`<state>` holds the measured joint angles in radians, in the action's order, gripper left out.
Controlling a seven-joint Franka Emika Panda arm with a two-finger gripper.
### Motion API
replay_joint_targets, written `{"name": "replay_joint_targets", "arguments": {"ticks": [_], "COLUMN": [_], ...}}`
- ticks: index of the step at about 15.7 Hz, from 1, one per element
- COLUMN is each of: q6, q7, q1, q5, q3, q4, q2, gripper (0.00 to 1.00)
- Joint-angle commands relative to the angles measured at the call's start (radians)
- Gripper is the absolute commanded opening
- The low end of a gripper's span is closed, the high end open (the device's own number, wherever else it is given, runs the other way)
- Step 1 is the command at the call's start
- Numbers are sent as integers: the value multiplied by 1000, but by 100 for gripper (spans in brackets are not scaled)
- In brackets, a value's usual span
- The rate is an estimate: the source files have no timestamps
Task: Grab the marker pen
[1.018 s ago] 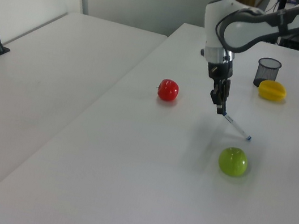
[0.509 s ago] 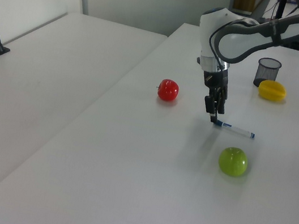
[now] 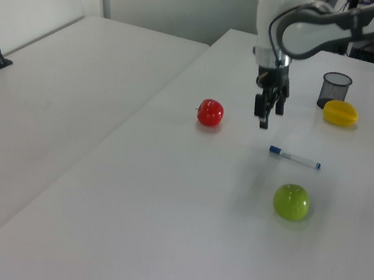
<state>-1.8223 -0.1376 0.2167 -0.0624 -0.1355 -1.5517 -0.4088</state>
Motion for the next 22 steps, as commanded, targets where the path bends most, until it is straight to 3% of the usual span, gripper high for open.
{"name": "replay_joint_targets", "arguments": {"ticks": [1, 5, 10, 22], "q6": [37, 122, 172, 189], "q7": [-36, -14, 107, 98], "q1": [-124, -221, -304, -346], "q5": [27, 38, 44, 44], "q3": [74, 100, 100, 85], "q4": [-36, -41, -91, -79], "q2": [140, 234, 349, 363], "gripper": [100, 100, 100, 100]}}
